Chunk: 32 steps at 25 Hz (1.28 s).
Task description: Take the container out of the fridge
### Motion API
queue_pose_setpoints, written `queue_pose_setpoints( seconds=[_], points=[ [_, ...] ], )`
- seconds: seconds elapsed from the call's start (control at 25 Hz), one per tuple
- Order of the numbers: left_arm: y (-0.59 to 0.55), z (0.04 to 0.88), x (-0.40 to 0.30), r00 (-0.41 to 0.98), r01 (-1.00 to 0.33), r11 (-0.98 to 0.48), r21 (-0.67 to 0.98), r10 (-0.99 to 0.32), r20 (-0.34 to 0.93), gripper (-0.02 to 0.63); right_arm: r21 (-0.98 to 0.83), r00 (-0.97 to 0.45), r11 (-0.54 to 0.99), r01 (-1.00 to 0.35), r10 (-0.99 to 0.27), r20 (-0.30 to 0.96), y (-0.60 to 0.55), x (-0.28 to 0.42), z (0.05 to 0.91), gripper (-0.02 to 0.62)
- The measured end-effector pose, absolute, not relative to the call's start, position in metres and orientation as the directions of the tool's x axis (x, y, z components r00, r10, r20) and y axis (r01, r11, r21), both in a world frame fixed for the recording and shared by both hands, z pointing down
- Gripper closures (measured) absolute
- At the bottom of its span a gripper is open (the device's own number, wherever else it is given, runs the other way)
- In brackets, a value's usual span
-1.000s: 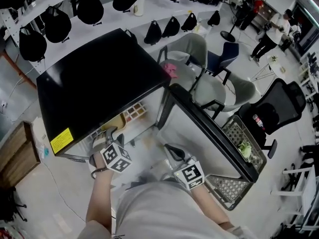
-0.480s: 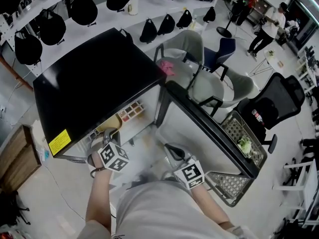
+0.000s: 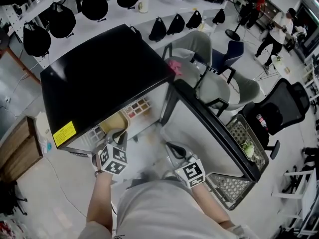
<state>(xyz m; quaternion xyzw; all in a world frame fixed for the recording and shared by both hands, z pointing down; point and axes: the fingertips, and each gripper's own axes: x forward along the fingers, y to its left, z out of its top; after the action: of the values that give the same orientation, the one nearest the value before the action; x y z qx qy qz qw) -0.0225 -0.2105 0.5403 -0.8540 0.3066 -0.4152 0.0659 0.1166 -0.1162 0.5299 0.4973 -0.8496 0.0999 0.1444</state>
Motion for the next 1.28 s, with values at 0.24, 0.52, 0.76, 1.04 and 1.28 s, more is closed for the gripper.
queue_pose_setpoints(
  seconds=[0.24, 0.52, 0.76, 1.04, 1.28],
  points=[
    [-0.189, 0.527, -0.021, 0.537, -0.531, -0.786, -0.318, -0.602, 0.591, 0.588, -0.022, -0.496, 0.520, -0.854, -0.798, 0.342, -0.119, 0.109, 0.532, 0.592],
    [-0.159, 0.514, -0.028, 0.607, -0.591, -0.774, -0.227, -0.611, 0.508, 0.588, -0.028, -0.556, 0.583, -0.812, -0.758, 0.340, -0.122, 0.084, 0.527, 0.592],
    [-0.135, 0.500, -0.041, 0.661, -0.640, -0.757, -0.131, -0.629, 0.408, 0.589, -0.023, -0.612, 0.643, -0.766, -0.716, 0.336, -0.122, 0.061, 0.528, 0.592],
    [-0.106, 0.487, -0.059, 0.690, -0.683, -0.730, -0.026, -0.657, 0.303, 0.589, -0.023, -0.672, 0.705, -0.709, -0.666, 0.324, -0.119, 0.030, 0.523, 0.592],
    [-0.080, 0.481, -0.066, 0.730, -0.667, -0.744, 0.036, -0.643, 0.232, 0.589, -0.023, -0.708, 0.744, -0.668, -0.626, 0.327, -0.116, 0.010, 0.523, 0.592]
  ],
)
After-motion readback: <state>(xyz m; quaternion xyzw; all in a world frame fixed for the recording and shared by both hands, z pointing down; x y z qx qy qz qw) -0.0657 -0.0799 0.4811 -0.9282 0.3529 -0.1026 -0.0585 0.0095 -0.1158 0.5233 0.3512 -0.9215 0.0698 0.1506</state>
